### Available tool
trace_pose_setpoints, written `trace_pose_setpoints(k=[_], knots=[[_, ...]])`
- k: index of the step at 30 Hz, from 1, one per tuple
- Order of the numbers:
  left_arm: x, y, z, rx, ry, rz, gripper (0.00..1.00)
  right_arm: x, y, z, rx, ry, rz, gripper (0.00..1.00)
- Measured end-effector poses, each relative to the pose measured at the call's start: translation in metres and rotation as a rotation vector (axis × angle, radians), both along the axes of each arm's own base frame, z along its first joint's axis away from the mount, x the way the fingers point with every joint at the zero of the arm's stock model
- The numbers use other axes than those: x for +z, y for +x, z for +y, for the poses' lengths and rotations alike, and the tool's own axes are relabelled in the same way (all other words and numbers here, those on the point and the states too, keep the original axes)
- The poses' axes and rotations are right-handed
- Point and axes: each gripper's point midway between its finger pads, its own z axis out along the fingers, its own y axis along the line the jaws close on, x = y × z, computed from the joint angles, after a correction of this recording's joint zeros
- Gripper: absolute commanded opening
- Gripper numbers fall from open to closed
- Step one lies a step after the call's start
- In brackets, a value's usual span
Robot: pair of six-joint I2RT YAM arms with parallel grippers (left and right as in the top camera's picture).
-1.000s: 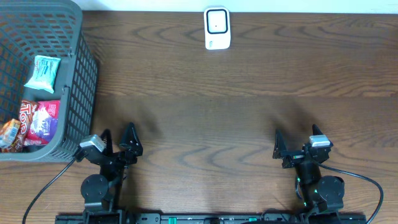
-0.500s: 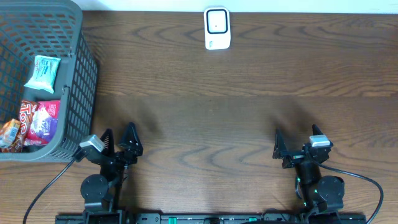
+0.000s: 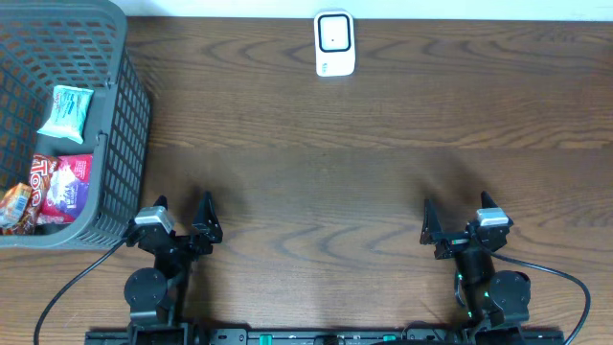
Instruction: Scan the item barcode
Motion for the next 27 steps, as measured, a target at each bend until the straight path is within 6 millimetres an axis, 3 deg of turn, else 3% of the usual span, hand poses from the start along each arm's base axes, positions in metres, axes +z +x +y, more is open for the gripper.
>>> trace_pose_setpoints(k=[6,14,23,27], knots=[[-0.013,0.001,0.014,0.078,0.023,0.056,0.89,0.0,0.0,0.0,0.0,0.0,0.0,0.99],[-0.021,0.002,0.017,0.09,0.045,0.094,0.89,0.0,0.0,0.0,0.0,0.0,0.0,0.99],[-0.017,0.001,0.017,0.086,0.099,0.092,0.89,0.0,0.0,0.0,0.0,0.0,0.0,0.99],[0.0,0.001,0.017,0.087,0.1,0.06,0.89,0.0,0.0,0.0,0.0,0.0,0.0,0.99]])
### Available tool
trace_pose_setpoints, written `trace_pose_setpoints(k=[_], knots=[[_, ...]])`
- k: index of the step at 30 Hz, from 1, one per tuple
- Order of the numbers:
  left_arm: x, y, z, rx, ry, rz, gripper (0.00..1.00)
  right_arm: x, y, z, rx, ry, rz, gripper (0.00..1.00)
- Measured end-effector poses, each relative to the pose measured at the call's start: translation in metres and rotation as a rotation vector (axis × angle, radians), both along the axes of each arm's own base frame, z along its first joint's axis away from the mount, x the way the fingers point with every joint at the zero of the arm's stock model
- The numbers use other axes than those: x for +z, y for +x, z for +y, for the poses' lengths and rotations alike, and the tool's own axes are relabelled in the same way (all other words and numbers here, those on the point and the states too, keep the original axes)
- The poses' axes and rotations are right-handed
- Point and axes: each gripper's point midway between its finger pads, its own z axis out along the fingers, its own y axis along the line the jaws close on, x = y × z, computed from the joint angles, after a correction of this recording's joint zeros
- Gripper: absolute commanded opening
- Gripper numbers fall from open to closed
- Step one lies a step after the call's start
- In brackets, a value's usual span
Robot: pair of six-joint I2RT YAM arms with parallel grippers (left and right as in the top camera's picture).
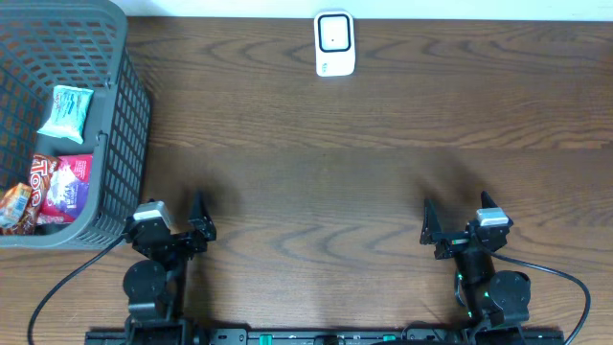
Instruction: Scan the item barcode
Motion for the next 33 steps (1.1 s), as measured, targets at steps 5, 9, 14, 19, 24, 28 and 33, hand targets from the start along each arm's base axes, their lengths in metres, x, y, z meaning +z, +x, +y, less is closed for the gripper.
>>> trace_pose_setpoints(k=[5,9,14,19,24,28,33], knots=[[0.025,-0.001,-0.003,-0.016,0.0,-0.051,0.89,0.0,0.0,0.0,0.0,0.0,0.0,0.99],[0.032,-0.002,-0.009,-0.049,-0.002,-0.066,0.89,0.0,0.0,0.0,0.0,0.0,0.0,0.99],[0.063,-0.006,-0.011,-0.062,0.003,-0.124,0.89,0.0,0.0,0.0,0.0,0.0,0.0,0.99],[0.099,-0.015,-0.013,-0.073,0.006,-0.175,0.89,0.0,0.0,0.0,0.0,0.0,0.0,0.99],[0.113,-0.021,-0.014,-0.076,0.006,-0.187,0.89,0.0,0.0,0.0,0.0,0.0,0.0,0.99],[0.134,-0.026,-0.014,-0.077,0.009,-0.22,0.89,0.0,0.0,0.0,0.0,0.0,0.0,0.99],[0.157,-0.029,-0.015,-0.081,0.007,-0.202,0.89,0.0,0.0,0.0,0.0,0.0,0.0,0.99]])
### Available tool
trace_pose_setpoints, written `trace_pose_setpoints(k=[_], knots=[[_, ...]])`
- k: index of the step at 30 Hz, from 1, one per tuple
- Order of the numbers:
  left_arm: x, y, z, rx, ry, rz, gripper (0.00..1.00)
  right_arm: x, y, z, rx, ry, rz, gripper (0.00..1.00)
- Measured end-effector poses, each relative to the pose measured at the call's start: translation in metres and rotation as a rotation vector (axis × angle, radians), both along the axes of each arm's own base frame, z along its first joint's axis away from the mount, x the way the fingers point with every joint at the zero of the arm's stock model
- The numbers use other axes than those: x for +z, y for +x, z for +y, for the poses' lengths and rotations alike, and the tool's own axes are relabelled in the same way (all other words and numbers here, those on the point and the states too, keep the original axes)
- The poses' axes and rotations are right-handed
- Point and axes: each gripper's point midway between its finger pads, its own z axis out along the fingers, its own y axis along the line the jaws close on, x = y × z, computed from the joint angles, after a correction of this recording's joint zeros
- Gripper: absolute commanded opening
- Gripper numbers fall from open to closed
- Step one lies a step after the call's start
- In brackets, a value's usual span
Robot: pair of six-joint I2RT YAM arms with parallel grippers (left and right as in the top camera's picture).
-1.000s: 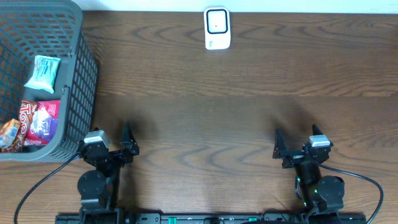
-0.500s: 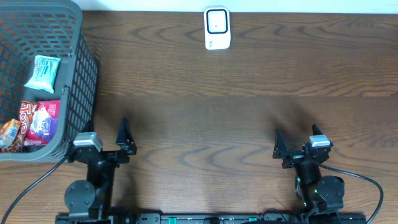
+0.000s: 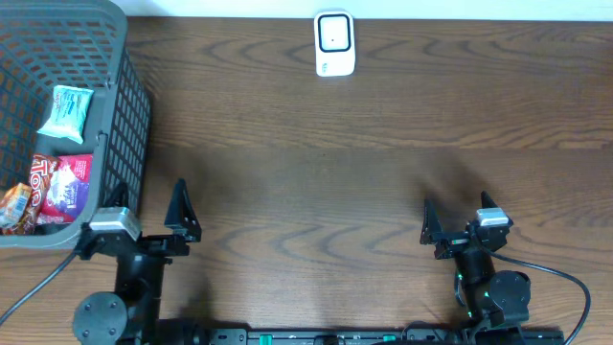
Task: Scan the item barcode
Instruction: 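Move the left gripper over the basket toward the purple-pink pack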
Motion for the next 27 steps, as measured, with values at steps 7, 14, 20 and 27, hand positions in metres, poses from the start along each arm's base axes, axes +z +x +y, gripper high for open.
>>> trace_pose_setpoints(k=[7,14,20,27], knots=[[0.02,0.01,-0.004,-0.027,-0.004,0.078,0.89,0.0,0.0,0.0,0.0,0.0,0.001,0.99],[0.042,0.023,-0.007,-0.049,-0.013,0.22,0.89,0.0,0.0,0.0,0.0,0.0,0.0,0.99],[-0.001,0.024,-0.018,-0.112,-0.038,0.427,0.89,0.0,0.0,0.0,0.0,0.0,0.0,0.99],[0.033,0.032,-0.021,-0.135,-0.014,0.386,0.89,0.0,0.0,0.0,0.0,0.0,0.0,0.99]])
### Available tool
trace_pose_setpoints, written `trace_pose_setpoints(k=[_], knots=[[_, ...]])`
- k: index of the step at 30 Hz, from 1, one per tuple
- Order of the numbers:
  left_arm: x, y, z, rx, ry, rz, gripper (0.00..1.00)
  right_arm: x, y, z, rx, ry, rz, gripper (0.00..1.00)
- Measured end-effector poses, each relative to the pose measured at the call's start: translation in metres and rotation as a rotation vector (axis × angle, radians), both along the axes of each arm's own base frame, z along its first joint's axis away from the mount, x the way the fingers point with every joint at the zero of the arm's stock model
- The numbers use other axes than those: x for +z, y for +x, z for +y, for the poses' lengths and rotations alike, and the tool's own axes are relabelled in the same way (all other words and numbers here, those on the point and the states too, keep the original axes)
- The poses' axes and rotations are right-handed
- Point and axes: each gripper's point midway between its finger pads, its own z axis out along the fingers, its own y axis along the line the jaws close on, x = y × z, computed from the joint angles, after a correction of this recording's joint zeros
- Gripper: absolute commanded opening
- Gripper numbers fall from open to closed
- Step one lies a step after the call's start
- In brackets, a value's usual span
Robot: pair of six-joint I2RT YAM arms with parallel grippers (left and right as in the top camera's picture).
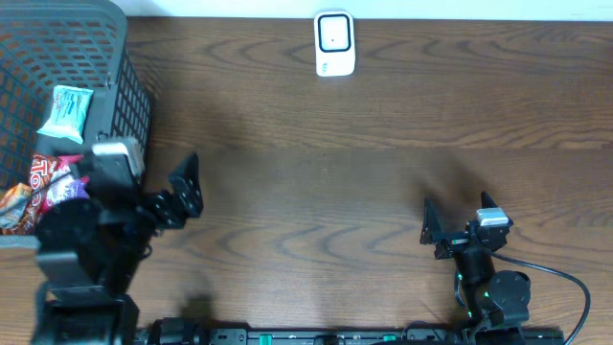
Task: Scan the item barcode
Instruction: 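Move the left gripper over the basket toward the purple-pink pack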
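The white barcode scanner (334, 43) lies at the table's far edge, centre. Items sit in the grey mesh basket (132, 91) at the far left: a teal packet (69, 110), a red packet (59, 180) and an orange snack (13, 205). My left gripper (153, 171) is raised beside the basket's right wall, open and holding nothing. The arm covers part of the red packet and the basket's near corner. One of its fingers (186, 182) shows clearly. My right gripper (458, 222) rests open and empty near the front right.
The basket's tall wall stands directly left of my left gripper. Cables trail from both arm bases along the table's front edge (306, 337).
My left arm has risen and moved toward the far side, so the gripper now stands at the basket's right wall instead of by its front corner. The right arm has not moved.
Both grippers first rested open near the front edge. The left one then shifted left a little, later stood further left by the basket's front corner, and now is raised next to the basket wall. The items, the scanner and the right arm stayed put.
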Motion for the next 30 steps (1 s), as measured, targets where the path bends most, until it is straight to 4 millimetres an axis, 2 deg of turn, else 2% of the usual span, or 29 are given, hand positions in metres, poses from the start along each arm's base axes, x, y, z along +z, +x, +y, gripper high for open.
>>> trace_pose_setpoints(k=[4,7,9,10,12,14,16,19,23,27,30], knots=[[0.042,0.009,0.011,0.06,0.018,0.04,0.89,-0.001,0.0,0.0,0.0,0.0,0.003,0.99],[0.054,0.027,0.032,0.166,0.064,0.135,0.89,-0.001,0.0,0.0,0.0,0.0,0.002,0.99],[0.053,0.048,0.05,0.251,0.103,0.226,0.89,-0.001,0.0,0.0,0.0,0.0,0.002,0.99],[0.05,0.06,0.059,0.289,0.112,0.266,0.98,-0.001,0.0,0.0,0.0,0.0,0.003,0.99],[0.041,0.084,0.078,0.366,0.108,0.333,0.98,-0.001,0.0,0.0,0.0,0.0,0.002,0.99],[0.024,0.105,0.1,0.452,0.083,0.403,0.98,-0.001,0.0,0.0,0.0,0.0,0.002,0.99],[0.006,0.118,0.125,0.543,0.045,0.457,0.98,-0.001,0.0,0.0,0.0,0.0,0.002,0.99],[-0.018,0.119,0.165,0.674,-0.008,0.524,0.98,-0.001,0.0,0.0,0.0,0.0,0.002,0.99],[-0.029,0.103,0.204,0.798,-0.056,0.563,0.98,-0.001,0.0,0.0,0.0,0.0,0.002,0.99],[-0.027,0.089,0.23,0.894,-0.109,0.549,0.98,-0.001,0.0,0.0,0.0,0.0,0.002,0.99],[-0.027,0.083,0.239,0.927,-0.127,0.548,0.98,-0.001,0.0,0.0,0.0,0.0,0.002,0.99]])
